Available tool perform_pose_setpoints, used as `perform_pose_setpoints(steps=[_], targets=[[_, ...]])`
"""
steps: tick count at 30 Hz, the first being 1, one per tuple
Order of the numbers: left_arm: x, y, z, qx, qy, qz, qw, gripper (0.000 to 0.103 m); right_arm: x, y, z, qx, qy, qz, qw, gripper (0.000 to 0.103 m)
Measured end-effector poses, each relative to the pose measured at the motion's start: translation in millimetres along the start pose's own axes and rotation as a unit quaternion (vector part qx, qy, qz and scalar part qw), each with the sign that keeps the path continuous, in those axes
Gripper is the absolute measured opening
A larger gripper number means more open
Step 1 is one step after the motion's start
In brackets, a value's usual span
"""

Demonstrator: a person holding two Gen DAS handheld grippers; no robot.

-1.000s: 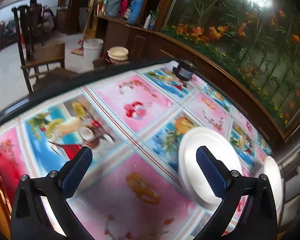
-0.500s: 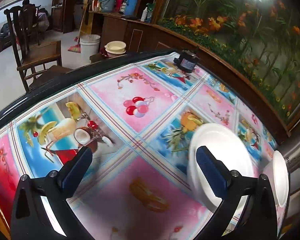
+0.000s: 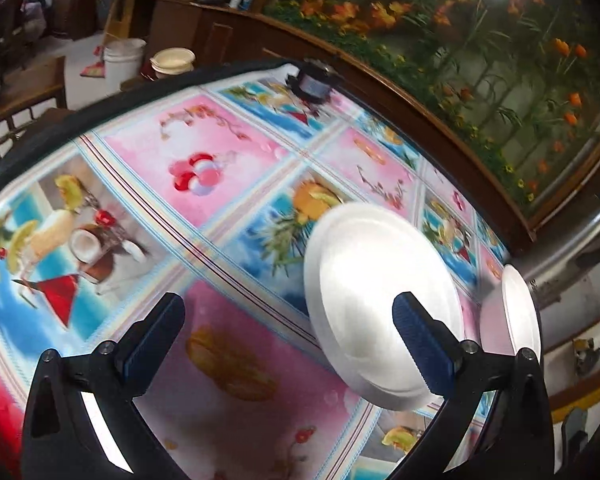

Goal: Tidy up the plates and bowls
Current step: 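Move the open right tool toward the white foam bowl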

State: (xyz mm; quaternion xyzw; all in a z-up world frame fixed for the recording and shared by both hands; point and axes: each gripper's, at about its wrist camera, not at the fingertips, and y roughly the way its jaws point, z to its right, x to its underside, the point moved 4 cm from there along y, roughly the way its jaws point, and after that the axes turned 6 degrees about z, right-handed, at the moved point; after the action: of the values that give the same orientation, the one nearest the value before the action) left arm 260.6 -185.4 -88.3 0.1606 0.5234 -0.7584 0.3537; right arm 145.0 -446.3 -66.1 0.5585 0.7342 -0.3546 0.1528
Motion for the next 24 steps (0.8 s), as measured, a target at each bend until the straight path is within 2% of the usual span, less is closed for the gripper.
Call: perform_pose_setpoints(steps=[4, 7, 9, 15, 21, 24], targets=[[3.9, 3.3, 5.6, 0.011, 0.009, -0.009, 0.9999, 0.095, -1.8, -0.9, 2.0, 0.003, 0.005, 0.0, 1.0, 0.102], [5.4, 2.4, 7.2, 0.011, 0.012, -0.009, 0.9998, 0.069, -2.6, -1.3, 2.3, 0.005, 0.005, 0.0, 1.0, 0.102], [5.6, 1.1, 6.7, 0.007, 0.012, -0.007, 0.9999, 0.048, -2.8, -1.1, 2.4, 0.007, 0.005, -0.001, 1.0, 0.102], [12.7, 5.0, 15.8, 0.026, 0.028, -0.032, 0.9987, 0.019, -0.6, 2.1, 2.2, 0.01, 0.005, -0.013, 1.0, 0.102], [21.5, 6.3, 28.7, 0.052, 0.048, -0.063, 0.9955, 0.017, -2.0, 0.8, 6.7, 0.015, 0.016, -0.013, 1.0, 0.102], [30.2, 6.2, 42.2, 0.073, 0.07, -0.088, 0.991, 0.017, -3.5, 2.0, 10.3, 0.015, 0.028, -0.02, 0.999, 0.102]])
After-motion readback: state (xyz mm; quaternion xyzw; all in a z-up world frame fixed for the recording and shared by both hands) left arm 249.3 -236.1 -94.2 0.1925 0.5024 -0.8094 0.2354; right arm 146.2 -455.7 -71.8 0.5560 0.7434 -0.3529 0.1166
